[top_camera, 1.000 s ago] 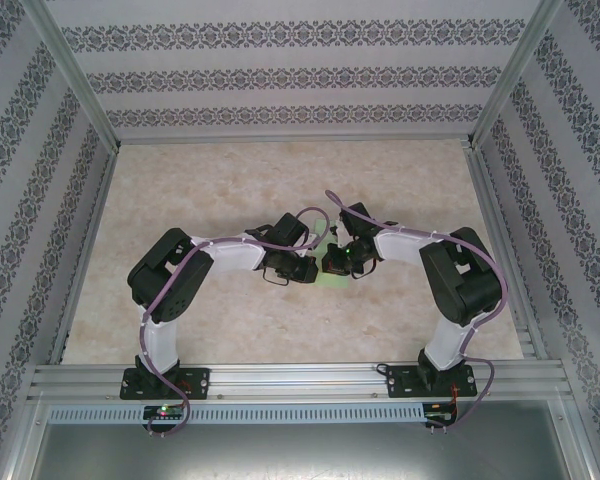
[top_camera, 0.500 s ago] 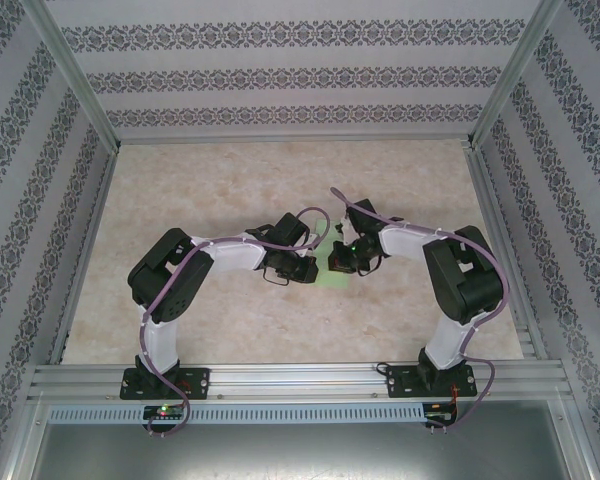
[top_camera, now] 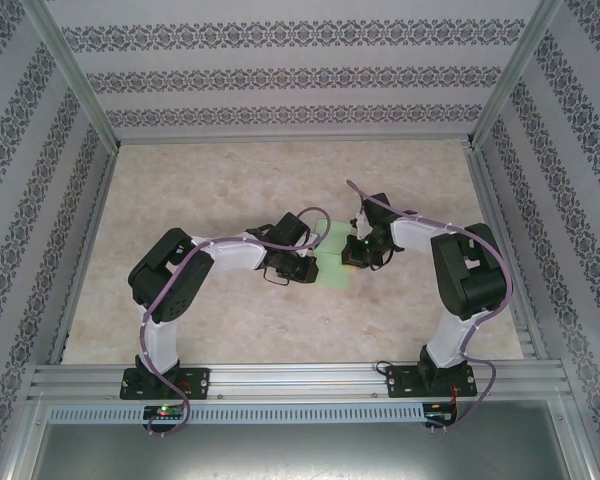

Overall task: Fold a paper plane with a square sheet of paper (fold left side to right side)
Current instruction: Fold the triangle a second time at the center of the table.

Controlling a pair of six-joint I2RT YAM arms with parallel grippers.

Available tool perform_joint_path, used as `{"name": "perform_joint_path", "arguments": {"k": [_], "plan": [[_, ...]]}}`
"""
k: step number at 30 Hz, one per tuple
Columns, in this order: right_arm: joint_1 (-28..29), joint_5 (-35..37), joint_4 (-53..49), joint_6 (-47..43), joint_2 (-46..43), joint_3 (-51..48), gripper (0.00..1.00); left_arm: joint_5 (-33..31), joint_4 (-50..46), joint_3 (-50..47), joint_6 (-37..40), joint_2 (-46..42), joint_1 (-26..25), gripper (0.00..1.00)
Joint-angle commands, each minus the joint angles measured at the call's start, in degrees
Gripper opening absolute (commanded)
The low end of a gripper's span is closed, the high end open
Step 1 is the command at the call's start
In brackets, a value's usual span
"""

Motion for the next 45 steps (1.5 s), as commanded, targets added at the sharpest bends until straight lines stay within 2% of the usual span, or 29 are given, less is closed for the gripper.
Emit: {"name": "perform_joint_path", "arguments": {"k": [1,5,10,14,19,35,45], "plan": [[-1.85,3.83,-2.37,-1.93,1.83,1.97,0.0,-5.49,-8.0,-1.58,1.89,3.79,-0.25,0.12],[-1.98,1.44,-1.19,-2.24,-1.26,1.39,0.0,-5.56,-7.88,-1.53,1.77,3.63,-0.26,0.12],[0.94,-1.48,-1.2,-1.68,-5.32,0.73,0.0,-5.69,-7.82,-1.47,1.67,3.49,-0.25,0.12],[3.7,-3.31,0.57,0.25,-2.79,2.0,0.0,-5.7,-7.91,-1.44,1.68,3.44,-0.22,0.12],[5.28,-1.69,0.2,0.33,1.52,4.36,0.0,-5.74,-7.98,-1.43,1.73,3.45,-0.27,0.12],[1.73,4.51,-5.1,-3.78,4.4,6.15,0.0,-6.45,-8.93,-1.31,2.02,3.7,-0.27,0.12],[-1.47,5.47,-6.58,-5.58,3.89,6.18,0.0,-6.68,-8.94,-1.34,2.07,3.84,-0.26,0.11]]}}
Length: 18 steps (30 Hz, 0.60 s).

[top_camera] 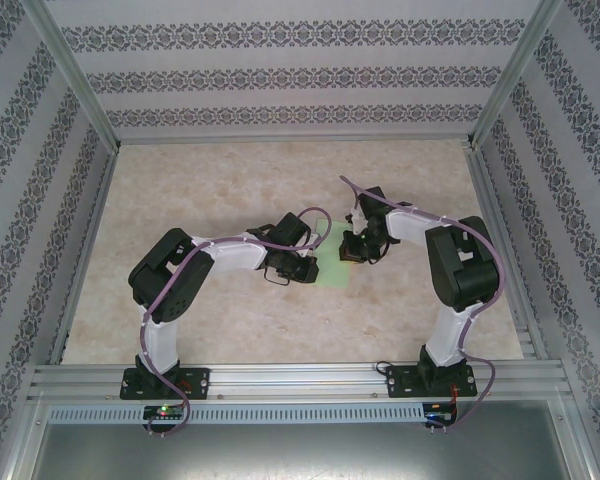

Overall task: Fold a paper plane with a square sheet of paper (fold left side to right side)
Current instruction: Fold the triangle a second time at the center of the table.

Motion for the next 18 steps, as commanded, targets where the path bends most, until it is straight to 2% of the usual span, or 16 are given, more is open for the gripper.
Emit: {"name": "perform_joint_path", "arguments": {"k": [1,10,15,18], "plan": [[-2.07,4.73,-2.42,-1.99,0.31,0.7,0.0,-5.97,-8.6,-1.52,1.7,3.78,-0.2,0.12],[-1.95,4.15,-2.63,-2.25,0.99,0.79,0.0,-3.72,-7.78,-0.15,1.84,0.84,-0.2,0.12],[-1.89,3.96,-2.45,-2.23,1.01,0.48,0.0,0.72,-6.11,2.06,2.05,-4.25,-0.19,0.13],[-1.84,3.85,-2.27,-2.09,0.92,0.34,0.0,4.6,-4.78,4.16,1.89,-4.4,-0.2,0.13]]}}
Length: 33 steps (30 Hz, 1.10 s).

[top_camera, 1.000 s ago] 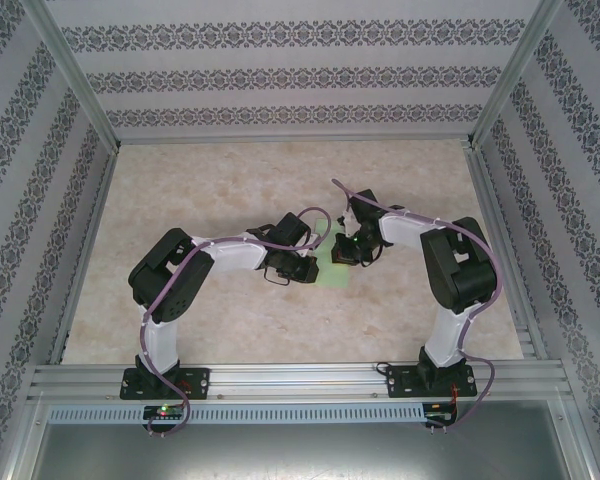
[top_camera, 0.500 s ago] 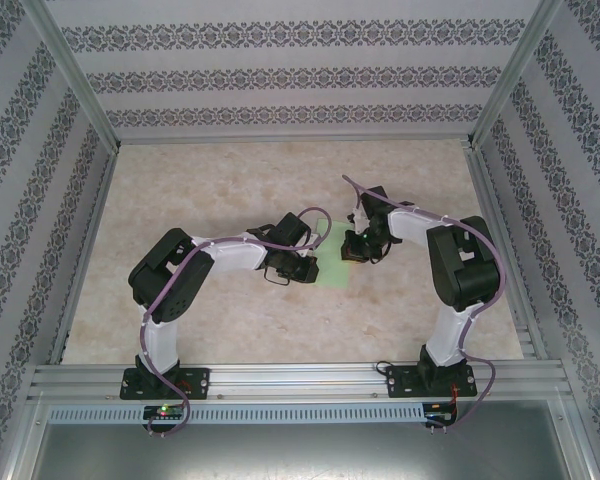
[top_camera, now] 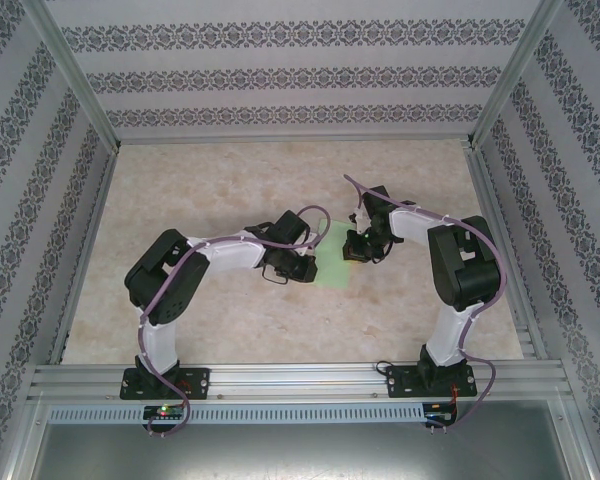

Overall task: Fold a paper plane with a square sheet of paper (fold left side to right side)
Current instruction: Fold the triangle a second time at the center of the table.

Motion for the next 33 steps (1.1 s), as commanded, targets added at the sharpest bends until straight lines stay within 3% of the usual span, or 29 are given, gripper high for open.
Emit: {"name": "perform_joint_path", "arguments": {"k": [1,14,20,33], "plan": [[-0.71,3.76,-1.22,-1.13,0.91,0.15,0.0,4.46,-1.16,3.8,1.08,-1.65,-0.15,0.13],[-0.34,4.06,-1.31,-1.28,0.88,0.07,0.0,9.81,-0.25,11.37,2.72,8.78,-0.23,0.12],[-0.27,4.16,-1.66,-1.38,0.83,0.12,0.0,8.55,-1.73,13.35,3.37,11.51,-0.1,0.12],[-0.33,5.3,-2.44,-2.08,1.03,0.16,0.0,6.94,0.46,6.6,1.19,9.35,1.35,0.12]]}}
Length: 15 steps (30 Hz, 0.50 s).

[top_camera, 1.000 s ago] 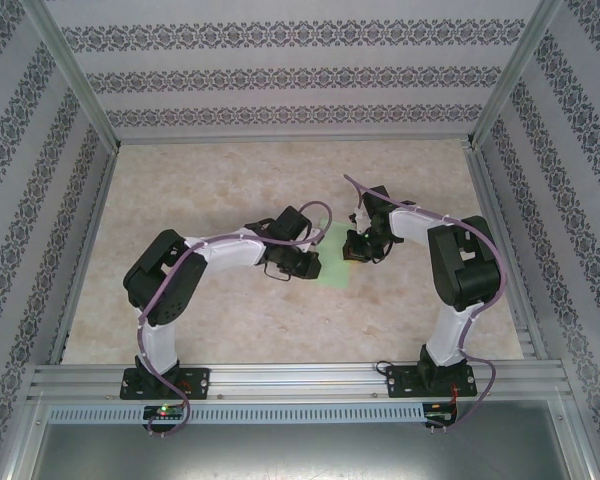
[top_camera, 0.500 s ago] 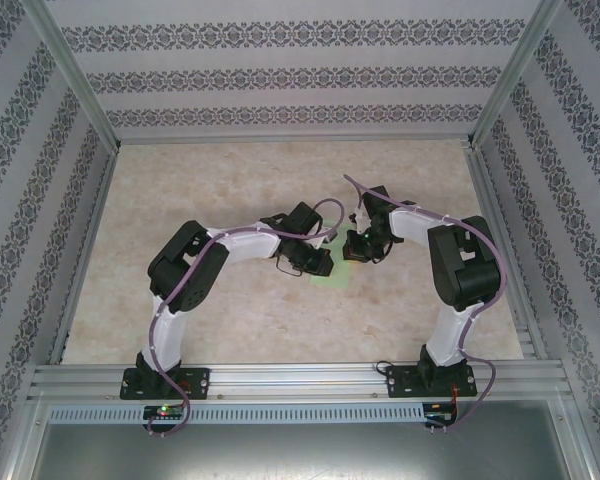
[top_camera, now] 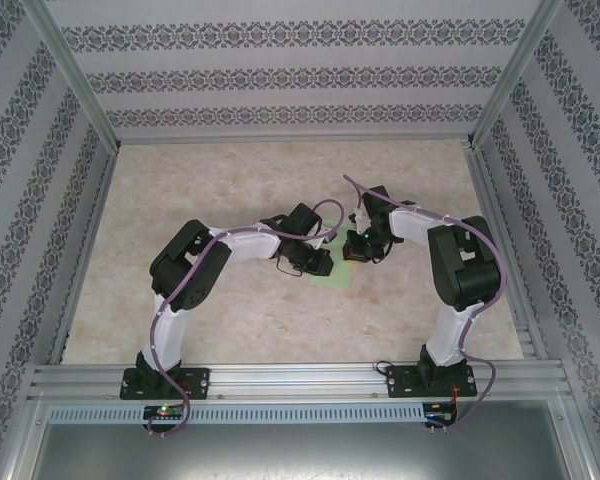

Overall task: Fold a paper plane with a square sheet of paper (fold left side to right side)
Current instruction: Fold the triangle a second time at the center of the table.

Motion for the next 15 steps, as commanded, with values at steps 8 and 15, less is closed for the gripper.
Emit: {"name": "perform_joint_path", "arguments": {"k": [8,15], "plan": [[-0.39,5.15,-2.82,-1.37,1.24,0.67,0.0,-1.49,-1.87,-9.29,-0.15,-5.06,0.88,0.12],[-0.59,4.37,-2.64,-1.64,0.64,1.09,0.0,-3.29,-3.64,-13.94,0.67,-9.66,1.88,0.12]]}}
